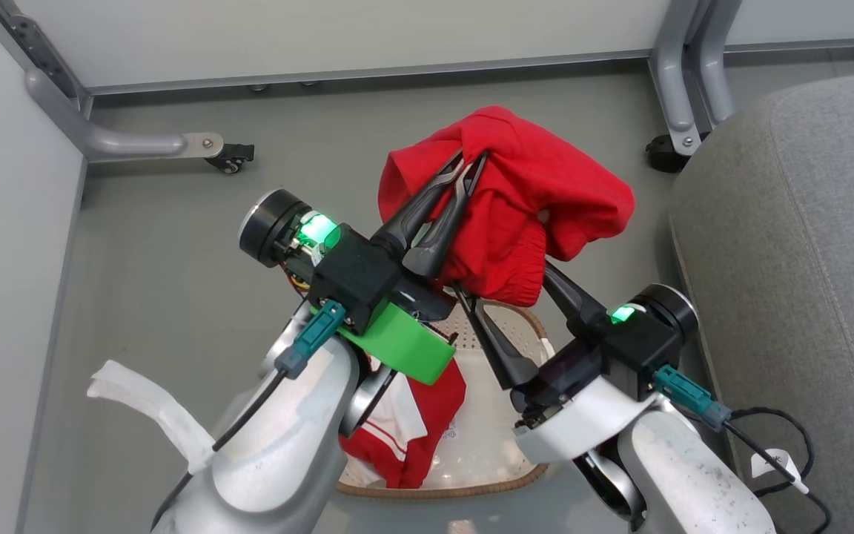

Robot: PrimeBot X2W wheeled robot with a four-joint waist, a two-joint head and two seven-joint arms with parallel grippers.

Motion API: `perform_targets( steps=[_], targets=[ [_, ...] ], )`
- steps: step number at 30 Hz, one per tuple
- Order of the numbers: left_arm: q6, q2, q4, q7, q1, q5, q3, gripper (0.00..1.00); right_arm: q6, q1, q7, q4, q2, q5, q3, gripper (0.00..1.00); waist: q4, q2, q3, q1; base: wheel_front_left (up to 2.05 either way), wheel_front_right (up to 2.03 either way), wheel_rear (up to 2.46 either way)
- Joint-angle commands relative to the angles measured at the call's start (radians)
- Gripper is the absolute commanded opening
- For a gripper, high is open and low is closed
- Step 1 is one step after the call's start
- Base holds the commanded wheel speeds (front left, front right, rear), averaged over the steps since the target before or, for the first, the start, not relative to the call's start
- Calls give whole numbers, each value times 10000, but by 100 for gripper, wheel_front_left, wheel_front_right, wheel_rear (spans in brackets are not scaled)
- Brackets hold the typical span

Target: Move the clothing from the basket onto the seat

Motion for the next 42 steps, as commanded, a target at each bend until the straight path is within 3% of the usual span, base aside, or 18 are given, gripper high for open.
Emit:
perform_targets(
  steps=[1,9,10,11,34,35,36,42],
  targets=[
    [75,-13,-62,-37,-117,-107,-45,0,-3,-117,-26,-90,-31,122,8,100,46,0,65,1,0,0,0],
    [305,-14,-160,-37,-205,-375,-378,0,-3,-206,-26,-257,-29,529,66,100,187,0,264,1,0,0,0],
    [318,-13,-165,-37,-205,-418,-432,0,-3,-208,-26,-226,-28,606,121,35,204,0,279,1,0,0,0],
    [338,-12,-160,-37,-209,-454,-467,0,-3,-225,-26,-271,-31,659,108,0,214,0,293,1,0,0,0],
    [464,-12,142,-37,-111,-499,-487,2,-3,32,-26,-225,-31,634,95,0,65,0,127,1,0,0,0],
    [481,-12,151,-37,-111,-485,-474,39,-3,39,-26,-225,-31,632,89,0,62,0,121,1,0,0,0],
    [503,-12,158,-37,-109,-473,-461,100,-3,43,-26,-223,-31,629,84,0,59,0,117,1,0,0,0],
    [562,-12,137,-37,-91,-387,-437,100,-3,45,-26,-235,-31,638,72,0,38,0,105,1,0,0,0]
  ],
)
